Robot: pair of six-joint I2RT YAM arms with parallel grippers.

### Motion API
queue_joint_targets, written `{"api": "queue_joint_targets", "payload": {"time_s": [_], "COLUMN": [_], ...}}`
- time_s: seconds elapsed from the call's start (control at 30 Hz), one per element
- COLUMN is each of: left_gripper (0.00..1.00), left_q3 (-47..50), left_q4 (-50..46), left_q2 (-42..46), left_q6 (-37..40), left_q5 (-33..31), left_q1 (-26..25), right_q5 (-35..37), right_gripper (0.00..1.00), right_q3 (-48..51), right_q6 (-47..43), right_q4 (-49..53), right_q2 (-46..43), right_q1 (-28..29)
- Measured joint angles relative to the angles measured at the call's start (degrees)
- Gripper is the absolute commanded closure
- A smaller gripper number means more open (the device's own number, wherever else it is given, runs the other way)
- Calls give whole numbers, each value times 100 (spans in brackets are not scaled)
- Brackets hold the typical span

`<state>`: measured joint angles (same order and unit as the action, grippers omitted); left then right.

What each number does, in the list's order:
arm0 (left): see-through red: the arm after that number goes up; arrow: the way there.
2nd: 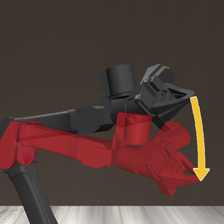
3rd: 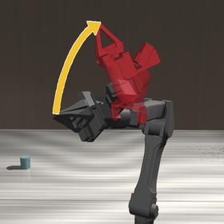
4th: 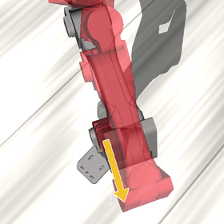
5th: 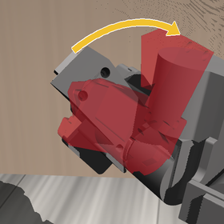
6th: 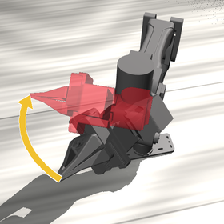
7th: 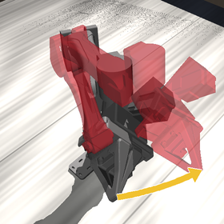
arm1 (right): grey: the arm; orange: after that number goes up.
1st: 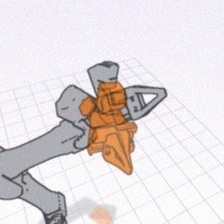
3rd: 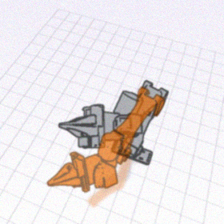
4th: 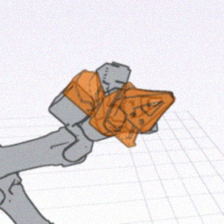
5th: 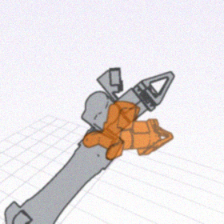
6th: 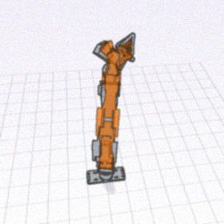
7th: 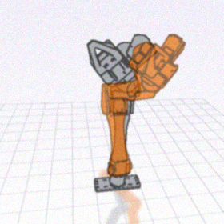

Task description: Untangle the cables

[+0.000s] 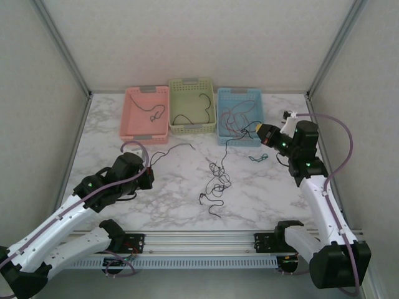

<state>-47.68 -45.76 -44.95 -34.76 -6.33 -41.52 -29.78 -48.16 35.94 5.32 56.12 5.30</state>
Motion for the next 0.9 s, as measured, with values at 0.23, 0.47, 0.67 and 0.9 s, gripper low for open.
{"api": "queue_joint_targets", "payload": {"time_s": [0.23, 0.47, 0.67, 0.9], "left_gripper": [100, 100, 100, 100], "left_q3": [-175, -1099, -2339, -4509], "left_q4": [4, 125, 654, 1012], "left_q2": [-83, -942, -2693, -5344], "left_q6": [22, 219, 372, 505], "left_q5": [35, 249, 498, 671], "left_q1": [0, 190, 887, 1325], "right_q5": [-345, -153, -59, -26], "right_gripper": [100, 100, 100, 100], "right_q3": [-485, -529, -151, -13], "right_q6": [79, -144, -229, -232], "right_q4": [-208, 293, 586, 855], "right_q2": [-374, -387, -610, -822], "right_q1": [243, 358, 380, 413]}}
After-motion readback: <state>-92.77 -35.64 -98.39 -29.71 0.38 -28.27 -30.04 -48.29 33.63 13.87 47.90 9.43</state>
